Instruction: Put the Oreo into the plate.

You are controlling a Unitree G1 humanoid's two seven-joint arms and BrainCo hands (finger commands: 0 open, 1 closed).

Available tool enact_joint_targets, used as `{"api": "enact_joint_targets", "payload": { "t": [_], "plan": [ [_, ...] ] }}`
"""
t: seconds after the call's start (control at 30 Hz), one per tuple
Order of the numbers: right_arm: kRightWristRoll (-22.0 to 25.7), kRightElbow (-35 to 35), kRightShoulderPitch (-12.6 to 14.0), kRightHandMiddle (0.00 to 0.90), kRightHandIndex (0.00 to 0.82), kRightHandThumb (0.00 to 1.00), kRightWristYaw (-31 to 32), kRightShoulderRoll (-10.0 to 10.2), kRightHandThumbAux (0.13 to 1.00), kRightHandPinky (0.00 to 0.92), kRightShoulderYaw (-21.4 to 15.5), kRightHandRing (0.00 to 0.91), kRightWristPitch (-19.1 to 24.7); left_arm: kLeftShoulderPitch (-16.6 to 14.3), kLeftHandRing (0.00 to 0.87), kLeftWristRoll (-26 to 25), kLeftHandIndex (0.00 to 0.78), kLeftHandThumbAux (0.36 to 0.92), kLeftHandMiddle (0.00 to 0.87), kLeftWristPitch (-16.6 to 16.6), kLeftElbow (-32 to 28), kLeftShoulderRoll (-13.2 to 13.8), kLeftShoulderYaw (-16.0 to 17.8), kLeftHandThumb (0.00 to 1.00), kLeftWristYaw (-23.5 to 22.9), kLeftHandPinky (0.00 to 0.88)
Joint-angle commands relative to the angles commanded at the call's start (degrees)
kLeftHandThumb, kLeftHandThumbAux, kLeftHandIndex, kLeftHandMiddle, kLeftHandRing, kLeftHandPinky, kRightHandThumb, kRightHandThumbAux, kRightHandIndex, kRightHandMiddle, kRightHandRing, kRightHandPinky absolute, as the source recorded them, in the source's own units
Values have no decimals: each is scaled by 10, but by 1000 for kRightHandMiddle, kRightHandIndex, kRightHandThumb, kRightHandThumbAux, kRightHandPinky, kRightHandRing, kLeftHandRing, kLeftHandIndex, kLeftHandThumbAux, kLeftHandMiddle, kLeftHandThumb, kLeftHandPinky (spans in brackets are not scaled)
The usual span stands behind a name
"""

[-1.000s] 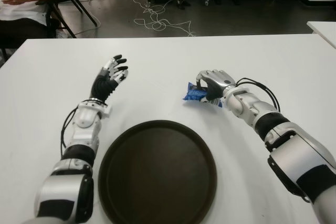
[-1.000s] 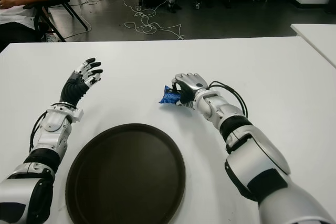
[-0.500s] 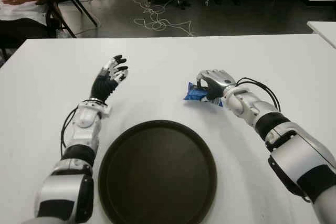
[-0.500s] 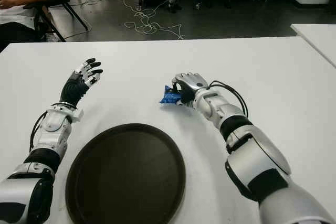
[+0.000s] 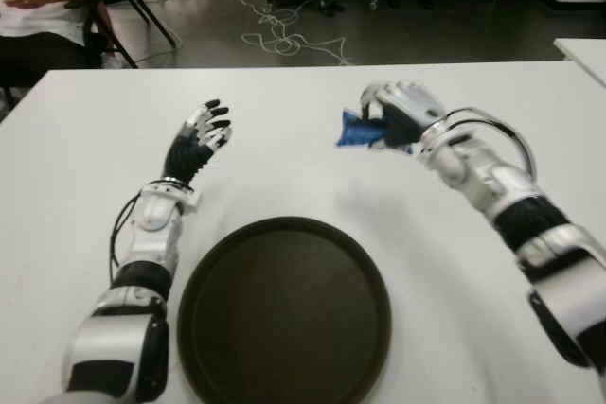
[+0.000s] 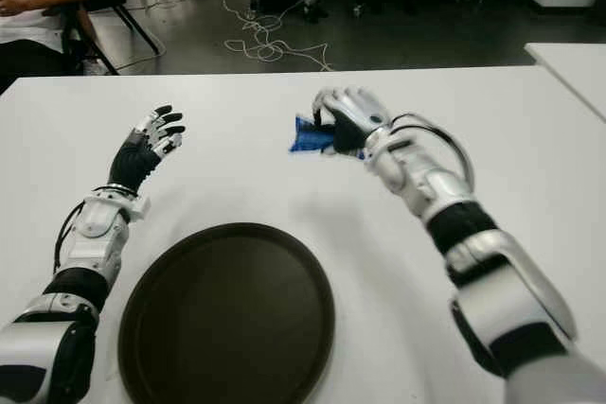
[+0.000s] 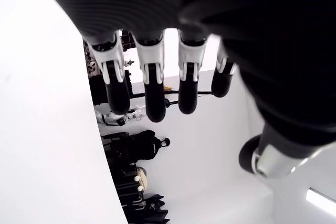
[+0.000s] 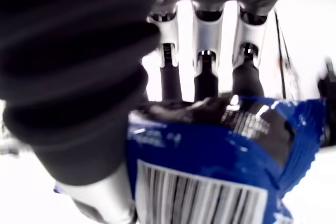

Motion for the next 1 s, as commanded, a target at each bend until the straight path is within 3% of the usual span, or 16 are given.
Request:
{"api": "enact_joint_targets", "payload": {
  "t": [0.2,0.3,0.33,0.4,0.53,0.8,1.0],
  "plan": [
    [-14,-98,44,704,569,94,-14,-6,913,676,-12,709,7,-2,160,-2,105,561,160,-5,4,0,2,190,-3,200],
    [-25,-153,79,706,576,132,-36,4,900,678,-5,709,-6,-2,160,-2,106,561,164,-8,6,1,2,190,-2,198],
    [-29,-170,89,708,524,332,-41,10,839,680,-2,709,-8,-3,161,-2,106,563,164,-9,7,1,2,190,-2,196],
    [-34,-186,99,710,479,506,-43,16,786,681,0,709,-8,-3,161,-2,106,564,165,-9,8,1,3,190,-2,194],
    [-14,-229,130,718,441,653,-10,19,742,708,14,718,-48,-5,162,-7,103,558,162,-6,10,0,6,196,-9,196],
    [74,-291,154,707,428,691,140,3,731,712,12,714,-99,-4,169,-7,110,576,167,3,6,1,6,203,-6,195],
    [138,-269,146,691,426,692,234,17,730,685,15,698,-108,-2,171,-10,101,558,165,5,3,0,7,215,-8,206]
  ]
}}
